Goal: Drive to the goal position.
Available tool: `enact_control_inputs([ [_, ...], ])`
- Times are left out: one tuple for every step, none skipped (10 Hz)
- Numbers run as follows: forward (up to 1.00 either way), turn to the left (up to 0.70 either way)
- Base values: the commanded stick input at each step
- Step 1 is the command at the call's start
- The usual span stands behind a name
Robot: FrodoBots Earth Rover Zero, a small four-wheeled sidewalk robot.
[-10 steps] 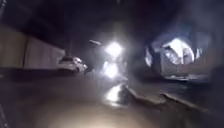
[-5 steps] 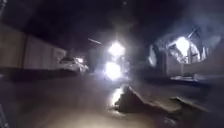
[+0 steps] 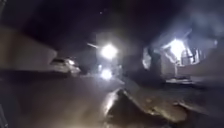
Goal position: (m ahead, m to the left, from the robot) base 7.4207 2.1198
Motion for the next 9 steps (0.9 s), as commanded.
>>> enact_control_inputs([
  [0.7, 0.03],
  [0.7, 0.01],
  [0.7, -0.03],
  [0.7, -0.34],
  [0.7, -0.17],
  [0.7, -0.05],
  [0.7, 0.03],
  [0.7, 0.03],
  [0.7, 0.03],
])
